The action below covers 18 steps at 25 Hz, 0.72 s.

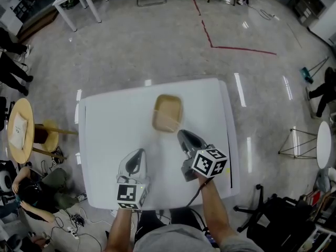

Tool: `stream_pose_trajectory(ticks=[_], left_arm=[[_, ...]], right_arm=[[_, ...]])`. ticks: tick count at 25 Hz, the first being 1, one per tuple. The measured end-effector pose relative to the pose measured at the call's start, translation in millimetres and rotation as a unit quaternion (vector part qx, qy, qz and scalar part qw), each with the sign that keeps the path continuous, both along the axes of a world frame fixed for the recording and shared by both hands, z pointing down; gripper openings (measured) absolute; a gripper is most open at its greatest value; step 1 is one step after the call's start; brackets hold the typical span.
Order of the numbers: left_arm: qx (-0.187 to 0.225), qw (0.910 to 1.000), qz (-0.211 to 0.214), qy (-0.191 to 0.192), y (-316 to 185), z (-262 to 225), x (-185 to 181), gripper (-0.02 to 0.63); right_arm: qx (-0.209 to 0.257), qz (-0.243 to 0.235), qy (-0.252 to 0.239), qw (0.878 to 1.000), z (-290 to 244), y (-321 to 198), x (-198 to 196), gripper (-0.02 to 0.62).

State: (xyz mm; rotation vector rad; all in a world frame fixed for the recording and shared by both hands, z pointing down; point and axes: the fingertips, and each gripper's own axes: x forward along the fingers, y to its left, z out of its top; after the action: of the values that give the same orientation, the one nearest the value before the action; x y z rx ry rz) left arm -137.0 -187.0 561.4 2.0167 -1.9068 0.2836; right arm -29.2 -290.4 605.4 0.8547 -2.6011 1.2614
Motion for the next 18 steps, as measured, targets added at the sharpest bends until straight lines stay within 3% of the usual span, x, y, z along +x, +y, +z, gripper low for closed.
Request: stream_pose_trajectory(ticks=[9,18], left_arm=[[0.032,0.9994,0.010,-0.003,21.8,-34.6,1.0,0.011],[0.067,0.9975,0.024,-0.003,48.7,-74.4,1.7,0.011]], right_arm=[[0.081,0.013,0.015,0.997,-58.9,21.7,6.7,0.034],[0.163,0.036,0.046,0.985,-115.9,59.6,19.1,0.034]])
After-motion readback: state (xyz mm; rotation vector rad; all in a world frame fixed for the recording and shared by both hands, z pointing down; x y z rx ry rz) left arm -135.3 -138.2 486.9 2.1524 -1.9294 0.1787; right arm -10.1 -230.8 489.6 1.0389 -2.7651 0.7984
